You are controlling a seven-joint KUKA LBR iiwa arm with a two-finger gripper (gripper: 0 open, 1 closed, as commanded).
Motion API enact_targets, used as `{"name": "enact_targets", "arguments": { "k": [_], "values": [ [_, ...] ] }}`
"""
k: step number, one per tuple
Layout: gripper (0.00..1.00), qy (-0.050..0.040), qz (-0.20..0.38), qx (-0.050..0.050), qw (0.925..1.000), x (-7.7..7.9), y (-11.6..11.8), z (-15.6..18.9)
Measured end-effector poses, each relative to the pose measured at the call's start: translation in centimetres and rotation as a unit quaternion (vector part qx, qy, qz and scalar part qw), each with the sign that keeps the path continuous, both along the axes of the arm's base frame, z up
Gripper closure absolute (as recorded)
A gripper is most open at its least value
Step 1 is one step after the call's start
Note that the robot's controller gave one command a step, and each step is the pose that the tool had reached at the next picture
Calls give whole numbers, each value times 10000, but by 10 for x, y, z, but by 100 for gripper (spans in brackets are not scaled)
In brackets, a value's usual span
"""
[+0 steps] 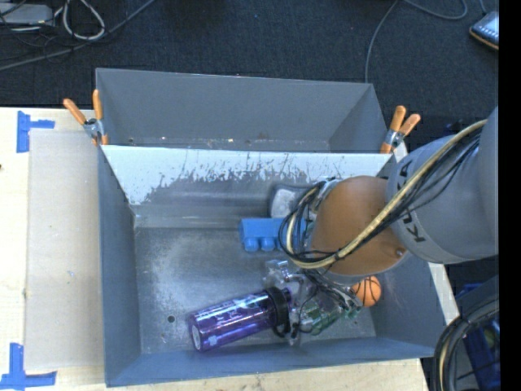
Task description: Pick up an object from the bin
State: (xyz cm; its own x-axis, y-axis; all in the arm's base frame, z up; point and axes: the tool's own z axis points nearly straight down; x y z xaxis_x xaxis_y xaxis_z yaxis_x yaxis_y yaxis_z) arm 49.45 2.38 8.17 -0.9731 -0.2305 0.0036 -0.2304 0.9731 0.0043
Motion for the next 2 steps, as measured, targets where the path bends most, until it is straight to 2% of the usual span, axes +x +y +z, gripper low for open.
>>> {"name": "enact_targets", "arguments": {
  "k": [1, 2],
  "values": [
    [0, 8, -36, -1, 10000, -1, 12, -4],
    [0, -176, 539, 28, 9984, -14, -5, -6]
  ]
}}
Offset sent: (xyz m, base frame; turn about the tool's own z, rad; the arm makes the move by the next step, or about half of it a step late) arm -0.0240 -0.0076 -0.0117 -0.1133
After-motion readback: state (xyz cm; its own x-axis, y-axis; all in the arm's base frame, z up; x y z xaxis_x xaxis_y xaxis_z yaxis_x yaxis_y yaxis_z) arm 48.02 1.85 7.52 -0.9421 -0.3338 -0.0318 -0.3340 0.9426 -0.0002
